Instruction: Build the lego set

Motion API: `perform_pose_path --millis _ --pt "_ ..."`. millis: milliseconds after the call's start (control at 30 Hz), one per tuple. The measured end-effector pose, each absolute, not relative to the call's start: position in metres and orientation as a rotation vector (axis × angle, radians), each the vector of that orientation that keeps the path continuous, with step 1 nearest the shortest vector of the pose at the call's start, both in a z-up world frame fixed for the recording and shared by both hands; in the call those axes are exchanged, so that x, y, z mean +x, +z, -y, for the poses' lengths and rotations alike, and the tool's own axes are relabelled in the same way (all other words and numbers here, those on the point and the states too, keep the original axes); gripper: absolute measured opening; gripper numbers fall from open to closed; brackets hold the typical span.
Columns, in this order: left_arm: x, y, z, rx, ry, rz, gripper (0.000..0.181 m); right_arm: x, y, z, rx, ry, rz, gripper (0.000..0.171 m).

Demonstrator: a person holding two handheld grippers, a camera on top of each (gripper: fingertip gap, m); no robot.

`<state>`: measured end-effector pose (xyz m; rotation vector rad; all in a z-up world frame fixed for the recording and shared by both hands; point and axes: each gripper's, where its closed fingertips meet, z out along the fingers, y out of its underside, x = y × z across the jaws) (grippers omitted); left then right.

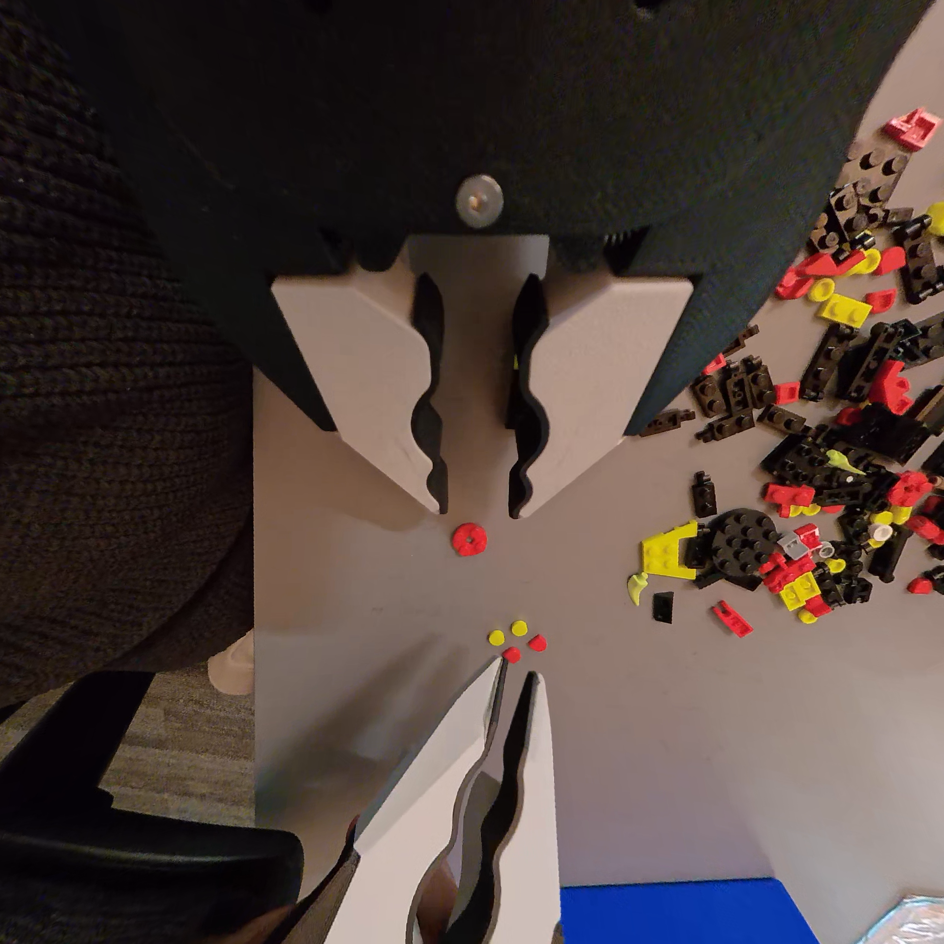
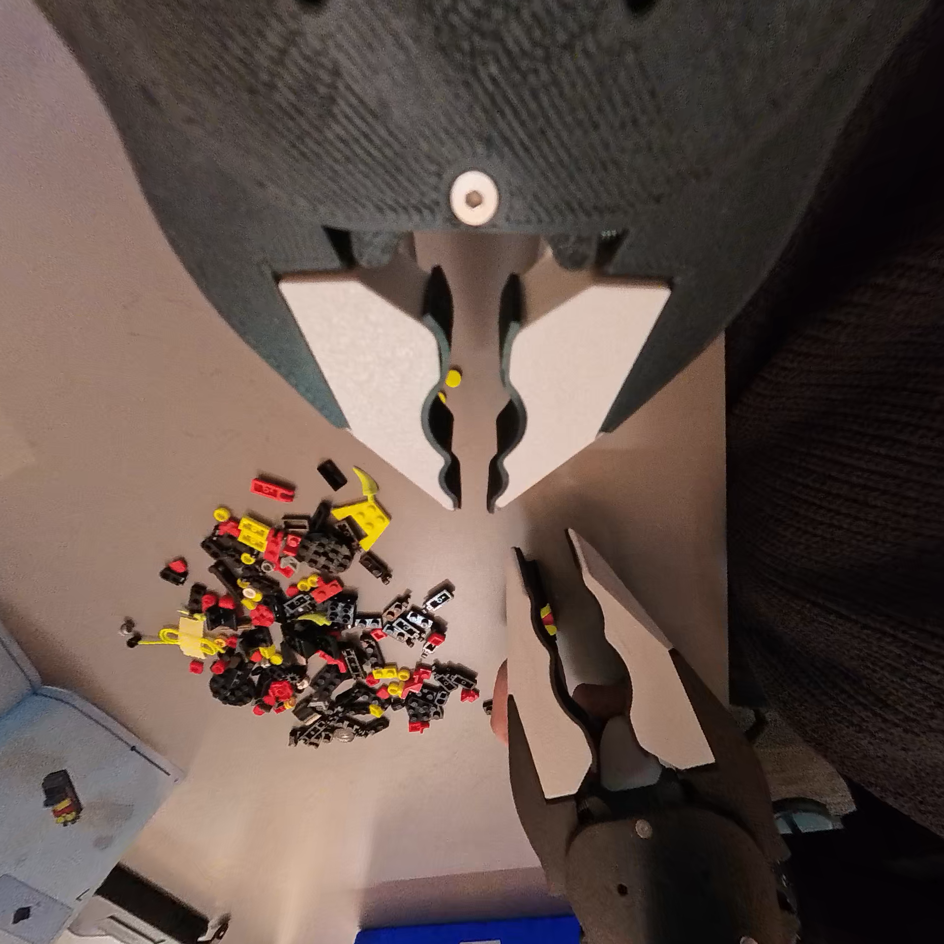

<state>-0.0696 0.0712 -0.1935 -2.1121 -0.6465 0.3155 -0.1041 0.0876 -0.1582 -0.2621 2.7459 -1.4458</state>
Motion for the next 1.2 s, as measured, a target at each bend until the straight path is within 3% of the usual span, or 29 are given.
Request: perform_pose_path --millis 1200 --pt "-0.071 -0.195 -0.07 -2.112 0.314 0.655 0.022 -0.126 -0.147 -0.09 -0.103 -1.545 -2.716 0.006"
